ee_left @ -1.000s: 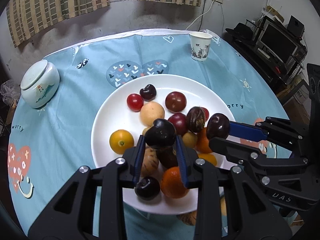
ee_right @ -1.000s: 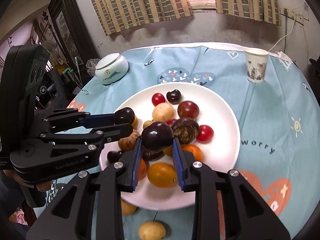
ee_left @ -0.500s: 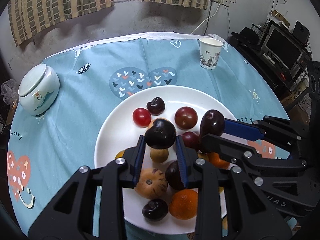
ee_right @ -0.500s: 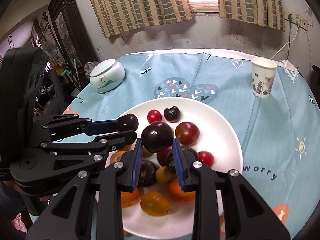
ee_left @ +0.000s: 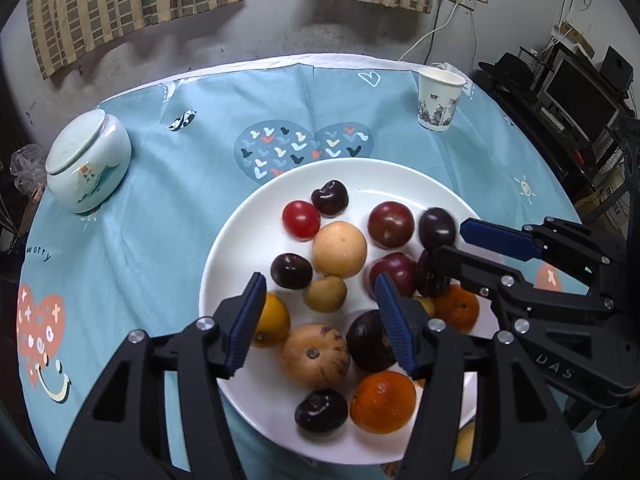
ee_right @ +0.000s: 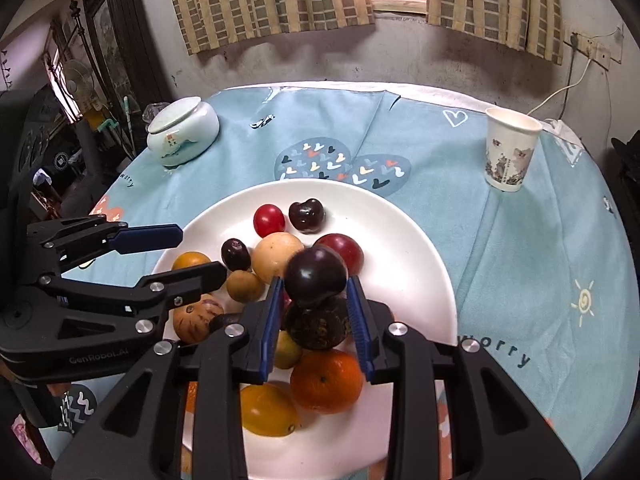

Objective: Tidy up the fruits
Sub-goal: 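Lower both plums onto the white plate and open both tools, then return to the cloth and grasp the brown patterned fruit with left tool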

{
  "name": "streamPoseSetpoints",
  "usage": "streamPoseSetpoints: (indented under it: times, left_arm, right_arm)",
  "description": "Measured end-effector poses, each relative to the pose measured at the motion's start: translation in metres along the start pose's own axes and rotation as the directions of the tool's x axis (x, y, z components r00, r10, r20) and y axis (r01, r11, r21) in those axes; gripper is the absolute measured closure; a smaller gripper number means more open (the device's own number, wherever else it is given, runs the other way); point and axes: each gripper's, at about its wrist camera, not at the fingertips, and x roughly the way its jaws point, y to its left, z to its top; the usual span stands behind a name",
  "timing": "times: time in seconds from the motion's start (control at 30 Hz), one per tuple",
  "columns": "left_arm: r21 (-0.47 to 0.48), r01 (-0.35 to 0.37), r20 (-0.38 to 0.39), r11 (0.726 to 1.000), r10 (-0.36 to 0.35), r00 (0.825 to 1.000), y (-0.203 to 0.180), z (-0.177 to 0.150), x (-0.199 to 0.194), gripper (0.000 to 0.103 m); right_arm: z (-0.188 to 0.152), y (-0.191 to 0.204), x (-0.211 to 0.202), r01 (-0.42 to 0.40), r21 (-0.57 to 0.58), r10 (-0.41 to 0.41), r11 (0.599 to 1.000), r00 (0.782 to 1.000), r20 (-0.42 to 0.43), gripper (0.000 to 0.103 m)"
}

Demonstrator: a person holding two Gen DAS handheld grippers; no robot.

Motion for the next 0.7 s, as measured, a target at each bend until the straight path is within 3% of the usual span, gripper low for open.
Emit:
streamPoseSetpoints:
  times: [0.3, 0.43, 0.7]
  left_arm:
    - [-0.007, -0.006, 0.052, 1.0, 0.007, 0.999, -0.009, -0.023, -0.055, 0.035]
    - [0.002, -0.015, 0.062, 1.0, 0.015, 0.998, -0.018, -0.048, -0.08, 0.03]
    - [0.045, -0.014, 0.05, 0.999, 0.012, 0.999, -0.042, -0.097, -0.117, 0.029]
  right_arm:
    - [-0.014, 0.018, -0.051, -0.002, -0.009, 0.002, 1.0, 0.999, 0.034, 0.069]
    - [-0.056, 0.029, -0.069, -0.035, 0.024, 0.036, 0.999, 0.999, -0.02, 0.069]
    - [-0.164, 0.059, -0.088, -0.076, 0.132, 0.099, 0.988, 0.98, -0.175, 0.069]
